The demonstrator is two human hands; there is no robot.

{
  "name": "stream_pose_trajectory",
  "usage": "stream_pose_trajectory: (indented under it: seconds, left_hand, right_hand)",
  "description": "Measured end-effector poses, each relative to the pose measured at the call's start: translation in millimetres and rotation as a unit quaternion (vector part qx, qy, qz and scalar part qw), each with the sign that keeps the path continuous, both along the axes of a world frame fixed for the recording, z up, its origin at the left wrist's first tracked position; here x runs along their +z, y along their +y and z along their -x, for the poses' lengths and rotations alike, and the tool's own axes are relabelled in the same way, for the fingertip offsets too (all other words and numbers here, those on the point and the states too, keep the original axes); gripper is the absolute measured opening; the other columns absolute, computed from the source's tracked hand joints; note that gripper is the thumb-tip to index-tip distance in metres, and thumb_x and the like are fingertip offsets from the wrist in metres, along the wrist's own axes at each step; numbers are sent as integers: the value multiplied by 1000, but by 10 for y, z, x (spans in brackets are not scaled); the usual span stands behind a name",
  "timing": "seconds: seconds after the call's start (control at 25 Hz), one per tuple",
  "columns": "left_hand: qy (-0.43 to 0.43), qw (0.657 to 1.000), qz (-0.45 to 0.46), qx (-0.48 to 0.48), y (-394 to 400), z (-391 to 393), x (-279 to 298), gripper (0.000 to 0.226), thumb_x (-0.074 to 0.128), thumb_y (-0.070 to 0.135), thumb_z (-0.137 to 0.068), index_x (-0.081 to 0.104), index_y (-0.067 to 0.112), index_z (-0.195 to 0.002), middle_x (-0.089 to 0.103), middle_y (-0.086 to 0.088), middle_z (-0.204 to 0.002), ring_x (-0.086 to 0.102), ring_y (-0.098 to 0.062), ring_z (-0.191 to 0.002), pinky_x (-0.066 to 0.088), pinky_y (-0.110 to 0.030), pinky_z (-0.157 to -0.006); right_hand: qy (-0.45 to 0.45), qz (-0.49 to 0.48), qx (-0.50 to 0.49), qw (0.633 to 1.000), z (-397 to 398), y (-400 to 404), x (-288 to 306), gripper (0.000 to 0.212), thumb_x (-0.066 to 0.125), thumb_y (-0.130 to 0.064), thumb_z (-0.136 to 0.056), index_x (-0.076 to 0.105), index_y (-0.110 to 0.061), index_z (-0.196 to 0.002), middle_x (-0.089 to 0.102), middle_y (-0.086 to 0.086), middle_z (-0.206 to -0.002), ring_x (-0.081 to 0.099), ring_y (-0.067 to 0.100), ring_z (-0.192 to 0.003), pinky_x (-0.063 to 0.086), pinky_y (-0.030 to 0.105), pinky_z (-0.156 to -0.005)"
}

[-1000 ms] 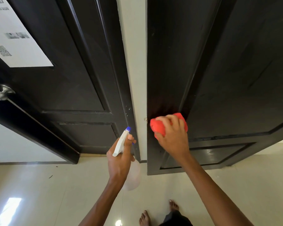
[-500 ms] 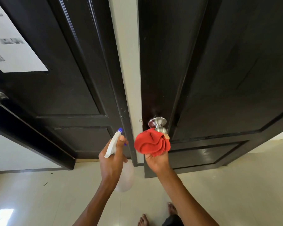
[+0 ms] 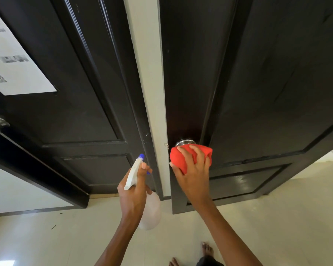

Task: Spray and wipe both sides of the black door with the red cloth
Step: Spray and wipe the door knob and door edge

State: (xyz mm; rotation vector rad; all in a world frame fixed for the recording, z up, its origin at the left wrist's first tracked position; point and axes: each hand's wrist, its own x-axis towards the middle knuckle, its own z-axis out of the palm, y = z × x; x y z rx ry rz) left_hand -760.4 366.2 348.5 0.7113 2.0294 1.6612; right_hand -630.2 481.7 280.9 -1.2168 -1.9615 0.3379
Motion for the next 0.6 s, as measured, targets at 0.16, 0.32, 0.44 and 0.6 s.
stream_pose_trajectory:
  seconds: [0.16,0.32,0.44,0.6]
  left_hand:
    - [1,1000,-7,1,-4,42,0,22,53,50,-92,68,35,-87,70,7,-71,64,-14,-54,50,-23,-59]
    - [-9,1000,4,-1,-59,39,-33,23,53,53,-90,67,34,-90,70,5,-72,65,-14,-55,50,-18,-55]
    - [-10,1000,5,-12,-121,-8,-34,31,53,54,-89,70,28,-93,72,7,-81,65,-15,-55,50,-14,-52]
    - [-8,1000,0,-21,-225,-91,-38,36,53,51,-90,72,20,-98,73,1,-81,63,-13,-52,50,-11,-54]
  right_hand:
    - [-90,-16,-43,995,98,118,-196,96,93,-31,-71,39,-29,-149,36,11,-152,48,48,-131,56,61,-90]
    - [-54,-19,-56,997,172,188,-221,102,100,-25,-58,43,-27,-143,36,10,-145,54,51,-122,60,60,-79]
    - [-36,-15,-46,998,194,230,-219,100,102,-27,-55,45,-27,-138,37,8,-140,58,50,-117,61,60,-76]
    - [-17,-8,-47,999,194,233,-195,94,101,-30,-57,48,-24,-135,49,14,-136,61,47,-112,62,57,-75]
